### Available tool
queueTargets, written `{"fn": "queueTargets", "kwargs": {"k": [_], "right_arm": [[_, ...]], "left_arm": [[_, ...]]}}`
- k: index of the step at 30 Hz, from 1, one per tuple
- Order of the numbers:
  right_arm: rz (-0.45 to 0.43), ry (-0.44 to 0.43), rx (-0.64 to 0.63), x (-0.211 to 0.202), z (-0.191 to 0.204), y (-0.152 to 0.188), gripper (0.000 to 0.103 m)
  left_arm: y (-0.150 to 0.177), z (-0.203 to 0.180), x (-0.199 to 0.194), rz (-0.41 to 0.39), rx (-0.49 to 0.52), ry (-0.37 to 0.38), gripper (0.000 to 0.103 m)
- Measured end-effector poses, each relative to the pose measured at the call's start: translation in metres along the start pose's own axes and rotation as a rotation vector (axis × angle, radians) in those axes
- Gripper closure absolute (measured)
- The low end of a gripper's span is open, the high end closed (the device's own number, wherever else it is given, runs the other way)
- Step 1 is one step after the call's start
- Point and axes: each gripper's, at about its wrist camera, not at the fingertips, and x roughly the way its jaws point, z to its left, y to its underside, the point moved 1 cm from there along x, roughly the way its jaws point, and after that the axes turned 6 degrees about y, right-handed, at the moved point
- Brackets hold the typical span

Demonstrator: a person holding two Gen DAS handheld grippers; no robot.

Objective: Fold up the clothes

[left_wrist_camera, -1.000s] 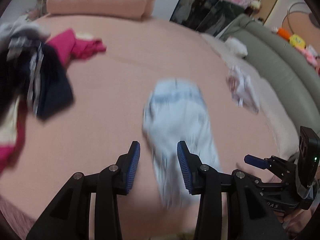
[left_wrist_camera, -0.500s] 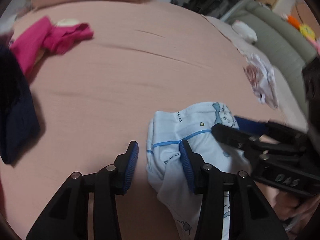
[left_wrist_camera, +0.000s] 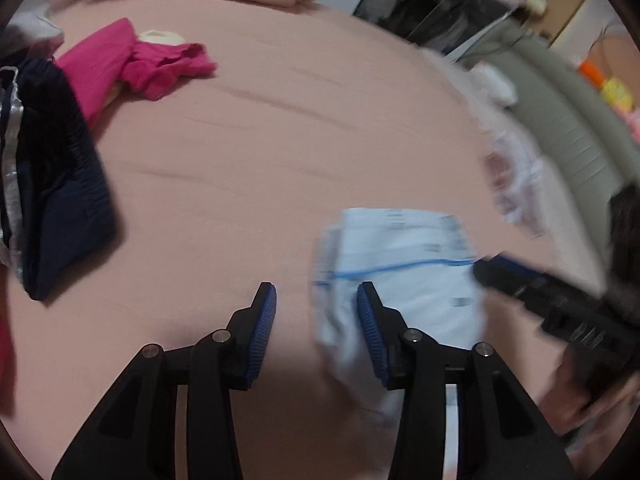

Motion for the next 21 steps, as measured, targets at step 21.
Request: {"fn": "queueTargets", "kwargs": {"k": [21], "right_arm": [[0.141, -0.02, -0.033, -0.047, -0.008, 0.107, 0.043]], "left_arm": [[0.026, -0.031, 0.005, 0.036, 0.151, -0.13, 0.056]]}}
